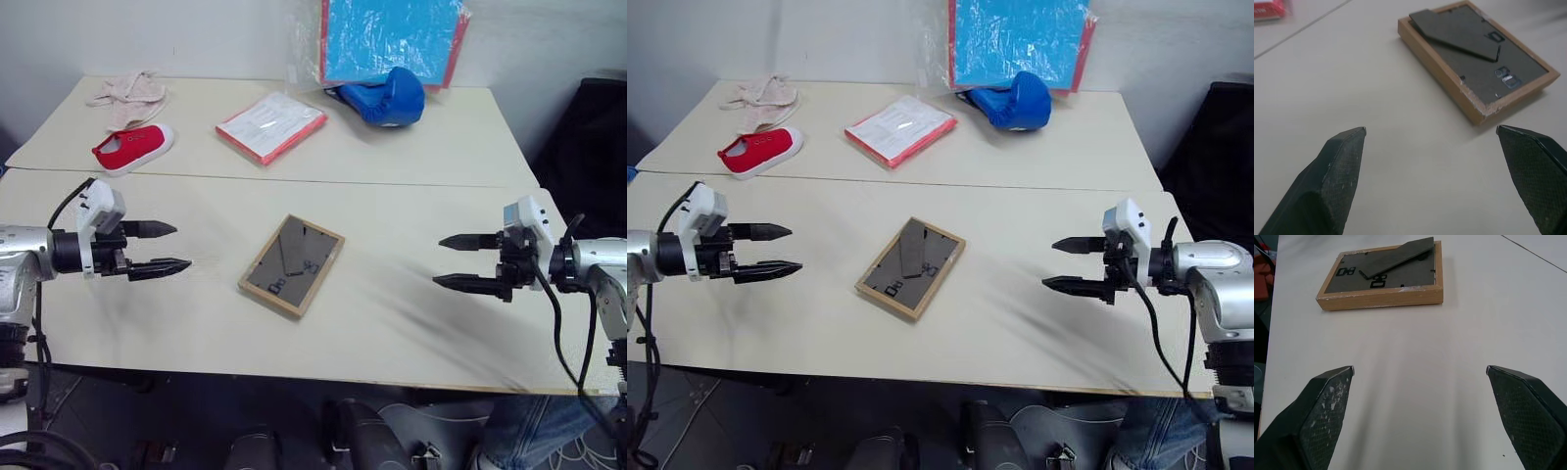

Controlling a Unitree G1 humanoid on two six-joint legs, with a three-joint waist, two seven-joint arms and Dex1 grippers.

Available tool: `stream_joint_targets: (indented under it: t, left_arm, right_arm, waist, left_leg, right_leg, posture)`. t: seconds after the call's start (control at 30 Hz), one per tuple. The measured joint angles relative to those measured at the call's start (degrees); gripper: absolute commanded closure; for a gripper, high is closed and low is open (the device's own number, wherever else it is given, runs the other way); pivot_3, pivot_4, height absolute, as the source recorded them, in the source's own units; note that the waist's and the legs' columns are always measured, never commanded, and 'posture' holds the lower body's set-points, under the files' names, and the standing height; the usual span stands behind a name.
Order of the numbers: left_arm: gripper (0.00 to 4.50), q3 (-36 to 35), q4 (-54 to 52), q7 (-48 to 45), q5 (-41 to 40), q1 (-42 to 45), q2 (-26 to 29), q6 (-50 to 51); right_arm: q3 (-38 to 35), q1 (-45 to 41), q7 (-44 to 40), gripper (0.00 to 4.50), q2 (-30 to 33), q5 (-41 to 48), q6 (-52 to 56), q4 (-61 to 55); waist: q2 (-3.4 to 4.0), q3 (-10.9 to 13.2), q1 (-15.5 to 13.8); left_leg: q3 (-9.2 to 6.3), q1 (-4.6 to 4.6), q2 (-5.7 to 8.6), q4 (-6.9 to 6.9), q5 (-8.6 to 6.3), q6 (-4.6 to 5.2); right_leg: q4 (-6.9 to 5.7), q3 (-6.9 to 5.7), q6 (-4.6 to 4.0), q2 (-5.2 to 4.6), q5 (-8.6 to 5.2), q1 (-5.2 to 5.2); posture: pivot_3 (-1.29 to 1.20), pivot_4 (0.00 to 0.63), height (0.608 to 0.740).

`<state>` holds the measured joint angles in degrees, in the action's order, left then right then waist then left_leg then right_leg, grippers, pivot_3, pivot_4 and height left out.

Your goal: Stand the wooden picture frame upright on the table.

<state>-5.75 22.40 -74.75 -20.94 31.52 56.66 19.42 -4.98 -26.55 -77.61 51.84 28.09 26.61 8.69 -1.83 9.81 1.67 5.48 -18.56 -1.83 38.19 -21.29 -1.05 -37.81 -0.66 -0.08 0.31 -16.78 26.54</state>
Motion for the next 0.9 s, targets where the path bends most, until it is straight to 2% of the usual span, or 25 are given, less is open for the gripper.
stream_joint_targets:
  t: [0.3,0.33,0.43,0.63,0.77,0.83,0.9]
  left_arm:
    - [0.0,3.43,3.56,1.06,4.0,3.02,-4.55,-2.89]
    - [0.0,3.73,4.18,1.16,4.52,3.76,-4.88,-3.37]
    - [0.57,5.44,8.74,2.05,7.74,7.82,-7.29,-7.92]
    - [2.46,11.53,19.32,2.49,14.63,14.69,-14.8,-16.88]
    - [3.7,13.64,24.11,2.45,17.4,18.08,-18.08,-21.21]
    - [4.32,13.91,25.3,2.14,18.02,19.12,-19.68,-22.06]
    - [4.44,14.67,25.11,1.19,18.14,19.2,-20.89,-21.99]
  right_arm:
    - [-0.01,3.23,3.87,0.03,-1.45,0.01,0.92,-5.57]
    - [0.01,3.23,4.2,0.2,-1.46,-0.07,0.9,-5.99]
    - [1.29,2.21,5.13,0.9,-2.62,-1.22,0.45,-6.58]
    - [9.76,-1.63,6.23,3.02,-6.26,-8.5,-4.32,-4.51]
    - [12.49,-4.77,6.75,4.38,-8.42,-12.32,-7.56,-0.67]
    - [13.85,-6.47,7.14,4.5,-10.22,-14.02,-8.98,1.1]
    - [15.49,-8.21,7.84,4.5,-12.72,-15.49,-9.87,2.78]
  waist:
    - [0.0,0.0,0.06]
    - [0.0,0.0,0.01]
    - [-0.01,-0.01,-0.07]
    - [-0.02,-0.01,-0.03]
    - [-0.02,-0.01,0.08]
    - [-0.01,-0.01,0.15]
    - [-0.01,-0.01,0.29]
  left_leg:
    - [0.01,0.01,0.0,0.05,0.01,-0.01]
    - [0.0,0.02,0.0,0.07,0.01,-0.01]
    - [0.0,0.04,0.02,0.12,0.01,-0.01]
    - [0.01,-0.04,0.03,0.21,0.01,-0.02]
    - [0.01,-0.07,0.02,0.3,0.01,-0.01]
    - [0.01,-0.07,0.0,0.37,0.01,-0.02]
    - [0.02,-0.07,0.0,0.44,0.0,-0.03]
  right_leg:
    - [-0.07,0.0,0.0,-0.02,0.0,0.0]
    - [-0.08,0.0,0.0,-0.02,0.0,-0.01]
    - [-0.1,-0.01,0.0,-0.02,0.0,-0.06]
    - [-0.14,-0.03,0.01,-0.02,0.0,0.02]
    - [-0.17,-0.04,0.01,-0.02,0.0,0.04]
    - [-0.23,-0.04,0.01,-0.02,0.0,0.04]
    - [-0.3,-0.04,0.0,-0.02,0.0,0.05]
  posture:
    - [0.0,0.15,0.74]
    - [0.0,0.15,0.74]
    - [0.0,0.15,0.74]
    - [0.0,0.15,0.74]
    - [0.0,0.15,0.74]
    - [0.0,0.15,0.74]
    - [0.0,0.15,0.74]
